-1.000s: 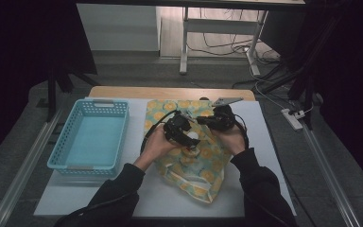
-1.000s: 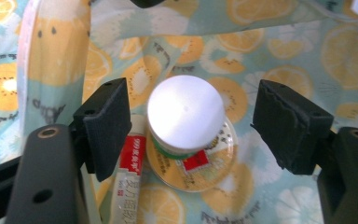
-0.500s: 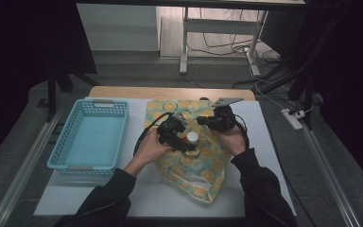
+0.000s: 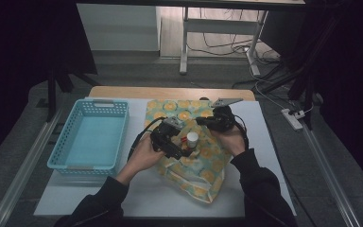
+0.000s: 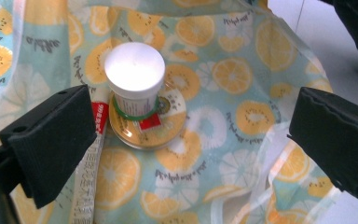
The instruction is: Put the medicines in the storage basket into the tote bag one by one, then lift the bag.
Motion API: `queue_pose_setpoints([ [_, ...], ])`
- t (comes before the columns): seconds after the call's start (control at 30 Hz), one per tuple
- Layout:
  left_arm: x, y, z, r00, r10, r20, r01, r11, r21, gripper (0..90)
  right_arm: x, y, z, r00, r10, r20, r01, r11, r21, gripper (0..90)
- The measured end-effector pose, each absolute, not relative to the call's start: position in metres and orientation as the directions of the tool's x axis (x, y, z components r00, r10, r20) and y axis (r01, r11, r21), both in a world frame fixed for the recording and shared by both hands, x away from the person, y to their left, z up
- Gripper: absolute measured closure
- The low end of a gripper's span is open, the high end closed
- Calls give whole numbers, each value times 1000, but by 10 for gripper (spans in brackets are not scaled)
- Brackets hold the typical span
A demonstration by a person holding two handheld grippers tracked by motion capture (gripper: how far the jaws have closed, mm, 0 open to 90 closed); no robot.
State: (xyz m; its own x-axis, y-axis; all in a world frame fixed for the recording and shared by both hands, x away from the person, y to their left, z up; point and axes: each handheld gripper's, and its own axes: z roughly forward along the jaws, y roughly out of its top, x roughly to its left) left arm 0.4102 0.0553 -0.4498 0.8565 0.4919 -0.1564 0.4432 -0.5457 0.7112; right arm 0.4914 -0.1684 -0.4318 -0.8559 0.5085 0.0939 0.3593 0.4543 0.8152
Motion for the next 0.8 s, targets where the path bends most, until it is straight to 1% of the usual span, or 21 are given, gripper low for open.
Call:
queue_pose_setpoints([
  [0.2,402,55,-456,873,461,-160,427,-565,706,9,491,-168,-432,-857,507,91,357,456,815,900],
  [0.33,396,54,-459,873,467,-138,418,-573,705,5,491,-168,-432,-858,506,91,356,457,815,900],
  [0.57,391,56,-468,858,486,-165,453,-567,688,8,490,-169,-432,-857,508,92,357,455,816,900],
  [0.8,386,62,-476,863,465,-195,460,-566,684,11,489,-168,-431,-858,505,91,355,457,815,900],
])
